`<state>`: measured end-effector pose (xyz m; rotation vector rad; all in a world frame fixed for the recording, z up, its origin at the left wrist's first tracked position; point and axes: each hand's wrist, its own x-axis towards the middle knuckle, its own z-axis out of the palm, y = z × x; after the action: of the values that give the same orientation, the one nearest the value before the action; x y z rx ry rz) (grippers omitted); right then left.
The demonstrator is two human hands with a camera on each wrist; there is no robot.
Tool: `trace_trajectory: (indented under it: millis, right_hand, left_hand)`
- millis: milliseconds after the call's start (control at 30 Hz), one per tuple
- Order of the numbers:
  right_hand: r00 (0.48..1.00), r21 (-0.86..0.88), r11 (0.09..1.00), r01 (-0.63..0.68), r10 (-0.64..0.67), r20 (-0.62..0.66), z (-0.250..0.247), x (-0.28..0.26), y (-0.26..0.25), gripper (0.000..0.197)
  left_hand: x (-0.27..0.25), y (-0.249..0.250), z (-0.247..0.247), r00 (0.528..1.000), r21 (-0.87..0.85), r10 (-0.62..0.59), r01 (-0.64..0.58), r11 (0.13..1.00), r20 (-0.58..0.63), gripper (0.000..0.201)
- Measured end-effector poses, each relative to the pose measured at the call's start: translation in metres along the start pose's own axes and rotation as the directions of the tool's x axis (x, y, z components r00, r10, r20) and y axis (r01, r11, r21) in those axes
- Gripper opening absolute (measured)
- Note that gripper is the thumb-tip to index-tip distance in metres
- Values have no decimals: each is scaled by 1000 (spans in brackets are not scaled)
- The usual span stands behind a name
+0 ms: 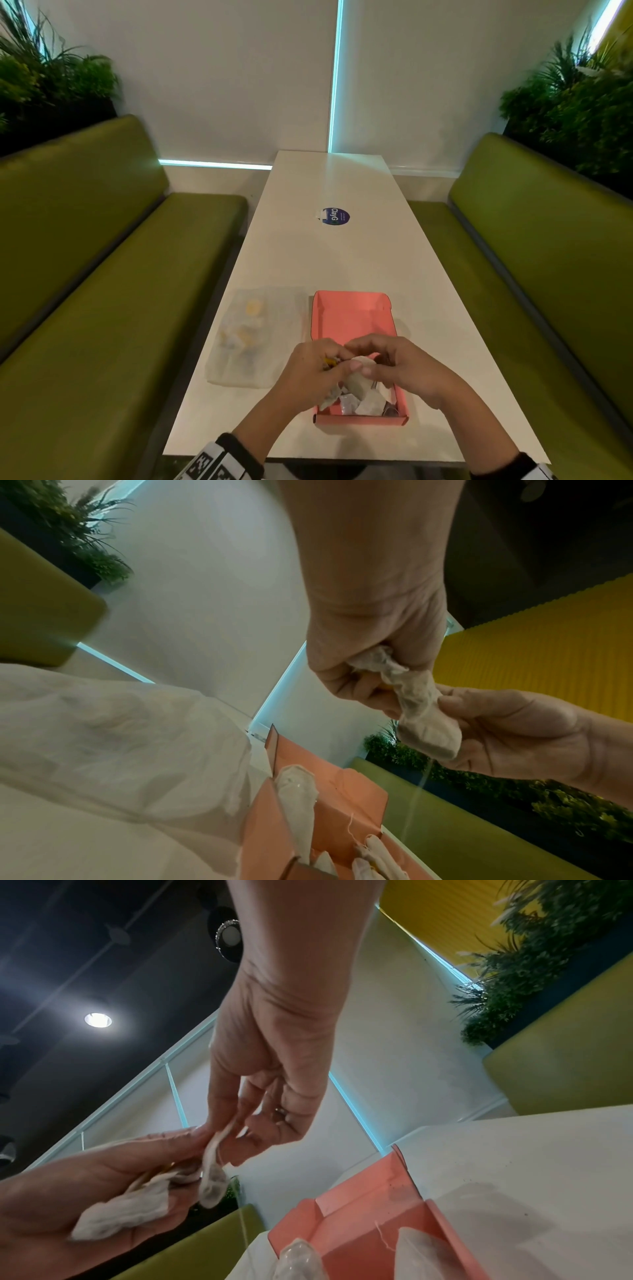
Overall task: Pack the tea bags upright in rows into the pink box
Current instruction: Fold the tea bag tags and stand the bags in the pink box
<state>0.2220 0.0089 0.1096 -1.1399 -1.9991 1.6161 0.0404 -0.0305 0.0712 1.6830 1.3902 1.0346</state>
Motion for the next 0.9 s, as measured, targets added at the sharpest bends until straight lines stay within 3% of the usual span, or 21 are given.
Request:
trace_trajectory:
  millis: [133, 267, 467, 667, 800, 900]
  right_hand:
    - [995, 40, 995, -95, 95, 15, 1, 1, 7, 21]
    - [993, 50, 992, -115, 113, 28, -4, -1, 5, 3]
    - [991, 6, 994, -111, 111, -68, -12, -3, 3, 13]
    - [978, 121, 990, -77, 99, -182, -9, -2, 0, 22]
    - [965, 120, 991, -59, 87, -246, -2, 3, 0, 22]
    - [963, 78, 996, -31, 51, -263, 0, 4, -4, 19]
  left_hand:
    - [1, -6, -2, 1000, -22, 11, -12, 1000, -22, 6]
    - [2, -1, -8, 998, -92, -44, 47, 995, 41, 7]
    - [0, -2, -13, 992, -118, -74, 86, 989, 103, 10]
    - [-1, -1, -7, 990, -85, -101, 110, 990, 101, 10]
    - [-2, 4, -3, 991, -115, -81, 93, 989, 103, 15]
    - [0, 1, 1, 996, -25, -66, 67, 997, 53, 10]
